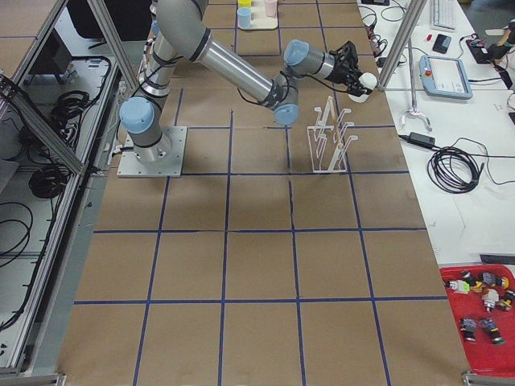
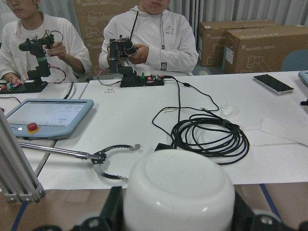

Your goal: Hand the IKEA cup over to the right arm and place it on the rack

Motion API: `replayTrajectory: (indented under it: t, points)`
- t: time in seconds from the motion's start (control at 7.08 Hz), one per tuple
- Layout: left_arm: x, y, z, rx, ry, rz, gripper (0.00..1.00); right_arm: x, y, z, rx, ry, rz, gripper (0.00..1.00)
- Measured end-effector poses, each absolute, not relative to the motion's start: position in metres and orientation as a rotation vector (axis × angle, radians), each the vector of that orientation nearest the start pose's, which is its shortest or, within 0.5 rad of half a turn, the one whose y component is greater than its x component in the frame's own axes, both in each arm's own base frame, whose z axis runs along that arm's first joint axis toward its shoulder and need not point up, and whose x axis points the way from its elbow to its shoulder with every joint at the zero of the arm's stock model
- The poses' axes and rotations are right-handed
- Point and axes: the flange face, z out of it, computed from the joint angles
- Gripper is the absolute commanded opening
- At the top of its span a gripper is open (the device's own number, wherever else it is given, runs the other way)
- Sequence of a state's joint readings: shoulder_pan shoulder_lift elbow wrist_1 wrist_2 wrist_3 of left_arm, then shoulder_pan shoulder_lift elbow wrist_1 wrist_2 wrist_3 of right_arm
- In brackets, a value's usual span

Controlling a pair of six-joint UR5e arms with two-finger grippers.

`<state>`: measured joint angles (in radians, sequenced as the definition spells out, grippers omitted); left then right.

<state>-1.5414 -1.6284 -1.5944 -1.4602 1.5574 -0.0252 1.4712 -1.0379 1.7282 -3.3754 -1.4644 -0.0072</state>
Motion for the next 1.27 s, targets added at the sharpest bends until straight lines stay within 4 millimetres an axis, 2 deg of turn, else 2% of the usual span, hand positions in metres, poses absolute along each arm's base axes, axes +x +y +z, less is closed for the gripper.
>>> replayTrajectory:
  t: [0.28,0.42,0.57,0.71,0.85,0.99,1.13,1.27]
  points:
    - [-0.111,-0.495,0.456,-0.07,3.144,-0.007,0.99,0.072,-0.652,0.305,0.045,2.66,-1.626,0.15]
    - [-0.093,-0.481,0.449,-0.069,3.121,0.016,0.99,0.072,-0.648,0.299,0.052,2.671,-1.617,0.16]
    - [-0.064,-0.466,0.44,-0.071,3.1,0.042,0.99,0.071,-0.644,0.292,0.061,2.688,-1.602,0.24]
    - [-0.027,-0.449,0.429,-0.065,3.095,0.068,0.99,0.07,-0.641,0.286,0.067,2.701,-1.585,0.68]
    - [0.006,-0.433,0.419,-0.055,3.097,0.074,0.99,0.071,-0.639,0.282,0.071,2.709,-1.574,0.99]
    - [0.033,-0.42,0.406,-0.024,3.097,0.058,0.99,0.071,-0.638,0.28,0.073,2.711,-1.567,1.0]
    - [0.049,-0.409,0.393,0.004,3.091,0.034,0.99,0.071,-0.637,0.28,0.076,2.712,-1.565,1.0]
    - [0.057,-0.4,0.38,0.012,3.088,0.022,0.99,0.071,-0.637,0.279,0.078,2.713,-1.563,1.0]
